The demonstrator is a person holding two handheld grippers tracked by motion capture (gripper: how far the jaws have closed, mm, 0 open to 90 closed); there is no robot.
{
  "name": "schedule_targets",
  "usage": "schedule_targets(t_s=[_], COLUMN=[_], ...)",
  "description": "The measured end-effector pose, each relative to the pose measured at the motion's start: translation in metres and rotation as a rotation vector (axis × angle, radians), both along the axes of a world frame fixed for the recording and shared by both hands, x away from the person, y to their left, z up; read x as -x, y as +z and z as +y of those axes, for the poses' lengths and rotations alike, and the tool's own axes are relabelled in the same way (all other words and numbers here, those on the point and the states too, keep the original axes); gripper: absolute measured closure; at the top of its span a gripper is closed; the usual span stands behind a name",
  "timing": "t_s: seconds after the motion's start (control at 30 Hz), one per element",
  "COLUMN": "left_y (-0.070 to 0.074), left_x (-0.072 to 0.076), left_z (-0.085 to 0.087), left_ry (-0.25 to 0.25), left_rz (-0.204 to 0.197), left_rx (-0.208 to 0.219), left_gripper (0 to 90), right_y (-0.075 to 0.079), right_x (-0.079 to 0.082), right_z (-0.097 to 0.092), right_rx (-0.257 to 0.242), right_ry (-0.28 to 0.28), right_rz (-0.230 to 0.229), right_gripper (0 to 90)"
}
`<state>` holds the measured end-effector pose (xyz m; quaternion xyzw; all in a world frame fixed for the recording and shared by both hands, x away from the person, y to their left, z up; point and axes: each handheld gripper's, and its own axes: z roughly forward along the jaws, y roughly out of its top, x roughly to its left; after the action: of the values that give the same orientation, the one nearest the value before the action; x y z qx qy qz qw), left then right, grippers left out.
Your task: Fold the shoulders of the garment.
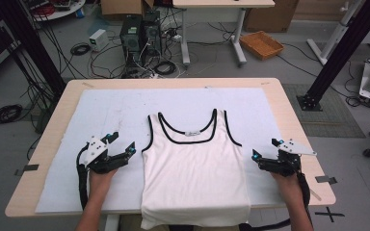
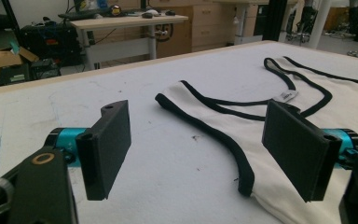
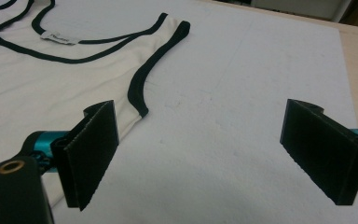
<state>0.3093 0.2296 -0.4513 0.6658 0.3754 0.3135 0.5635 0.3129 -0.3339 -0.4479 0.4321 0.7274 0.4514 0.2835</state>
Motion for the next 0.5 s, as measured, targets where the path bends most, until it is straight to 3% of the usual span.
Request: schedule_targets(t_s=[0.23,0.37,0.4,0.5], left_y=[0.0,0.0,0.0001,0.0001], left_x=[-0.0011,-0.001,-0.0007,-0.0009], left_z=[0.0004,0.0007,-0.0002,-0.0007], left_ry=[0.012,0.015,0.01,0.013], left_rz=[0.006,0.006,0.004,0.007], left_rx=[0.01,0.013,0.001,0.0], left_gripper=[23.9,23.9,23.9,23.9], right_y=[0.0,0.0005,0.0021,0.0091], right_x=[-0.0003,-0.0018,-0.0038,-0.0063], right_z=[-0.0004,0.0002,0.0017,0.0049], right_rx=[-0.005,0.001,-0.005,-0.019], right_ry=[-0.02,-0.013,0.0,0.012], right_rz=[0.004,0.015,0.035,0.02], right_gripper=[11.1,11.1,11.1,11.1])
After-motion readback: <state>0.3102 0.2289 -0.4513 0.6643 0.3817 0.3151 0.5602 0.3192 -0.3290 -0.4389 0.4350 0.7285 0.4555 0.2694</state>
